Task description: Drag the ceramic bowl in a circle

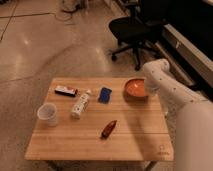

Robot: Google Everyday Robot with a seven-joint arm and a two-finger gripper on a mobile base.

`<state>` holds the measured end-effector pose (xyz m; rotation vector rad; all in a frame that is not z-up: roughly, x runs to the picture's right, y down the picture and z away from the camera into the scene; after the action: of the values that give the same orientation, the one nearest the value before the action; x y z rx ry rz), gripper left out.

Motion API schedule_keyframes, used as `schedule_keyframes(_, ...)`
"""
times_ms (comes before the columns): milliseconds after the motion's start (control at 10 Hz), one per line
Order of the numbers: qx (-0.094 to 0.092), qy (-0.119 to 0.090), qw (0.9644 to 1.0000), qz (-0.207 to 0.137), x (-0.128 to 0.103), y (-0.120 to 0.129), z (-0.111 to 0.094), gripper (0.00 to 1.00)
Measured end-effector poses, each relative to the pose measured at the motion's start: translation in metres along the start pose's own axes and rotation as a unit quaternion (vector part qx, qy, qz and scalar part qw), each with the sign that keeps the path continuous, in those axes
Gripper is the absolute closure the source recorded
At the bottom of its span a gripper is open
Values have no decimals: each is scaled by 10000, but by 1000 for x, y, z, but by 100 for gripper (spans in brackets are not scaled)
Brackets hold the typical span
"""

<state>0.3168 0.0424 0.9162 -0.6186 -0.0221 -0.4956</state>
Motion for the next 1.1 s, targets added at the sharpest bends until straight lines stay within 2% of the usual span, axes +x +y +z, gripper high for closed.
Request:
schedule_keyframes(300, -202, 18, 9995, 251, 17, 36, 4, 100)
schedule_keyframes(600, -372, -68, 9987, 354, 18, 72, 2, 100)
schedule_keyframes(700, -399, -136, 9985, 336, 14, 83, -3, 100)
schedule_keyframes(900, -330, -328, 9988, 143, -7, 84, -13, 100)
schedule_keyframes(1100, -227, -618, 9976, -203, -40, 79, -22, 96)
